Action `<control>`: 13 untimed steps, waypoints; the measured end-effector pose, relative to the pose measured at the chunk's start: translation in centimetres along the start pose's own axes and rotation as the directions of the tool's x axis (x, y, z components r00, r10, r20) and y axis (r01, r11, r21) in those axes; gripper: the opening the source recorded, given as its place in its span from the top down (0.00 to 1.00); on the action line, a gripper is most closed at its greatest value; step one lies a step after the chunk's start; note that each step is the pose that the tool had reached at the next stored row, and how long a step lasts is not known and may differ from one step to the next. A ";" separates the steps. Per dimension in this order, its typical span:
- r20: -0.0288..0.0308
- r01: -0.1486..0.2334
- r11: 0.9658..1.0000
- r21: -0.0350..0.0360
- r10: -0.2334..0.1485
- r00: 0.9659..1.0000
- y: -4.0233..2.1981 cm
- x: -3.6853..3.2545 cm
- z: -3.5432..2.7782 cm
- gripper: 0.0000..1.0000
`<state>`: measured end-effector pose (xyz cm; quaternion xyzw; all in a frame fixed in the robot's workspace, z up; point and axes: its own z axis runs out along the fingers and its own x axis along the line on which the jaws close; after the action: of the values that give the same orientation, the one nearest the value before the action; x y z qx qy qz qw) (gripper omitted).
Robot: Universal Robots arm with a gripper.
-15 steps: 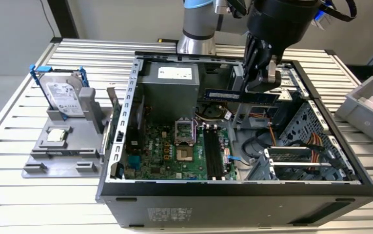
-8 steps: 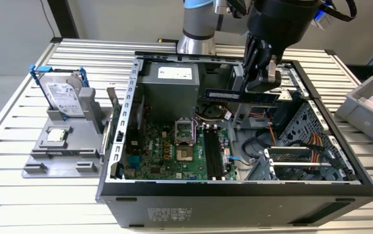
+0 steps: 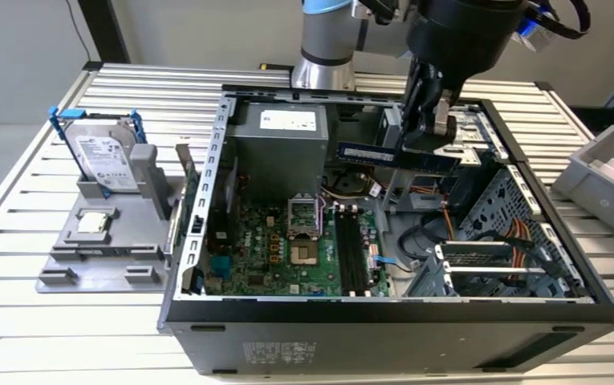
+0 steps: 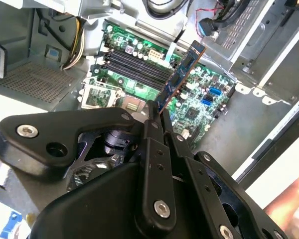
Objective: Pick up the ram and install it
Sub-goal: 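Pick up the ram and move it above insertion slot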
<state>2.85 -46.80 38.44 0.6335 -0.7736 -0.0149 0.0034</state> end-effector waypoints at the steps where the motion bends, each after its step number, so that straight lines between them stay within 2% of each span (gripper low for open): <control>1: 0.000 -0.014 1.000 0.000 0.014 1.000 0.00 0.00 0.00 1.00; 4: 0.001 -0.048 0.999 0.001 0.048 0.999 0.00 0.00 0.01 1.00; 13: 0.002 -0.053 0.999 0.001 0.053 0.999 0.00 0.00 0.00 1.00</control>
<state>2.85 -46.80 38.44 0.6130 -0.7899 -0.0150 0.0029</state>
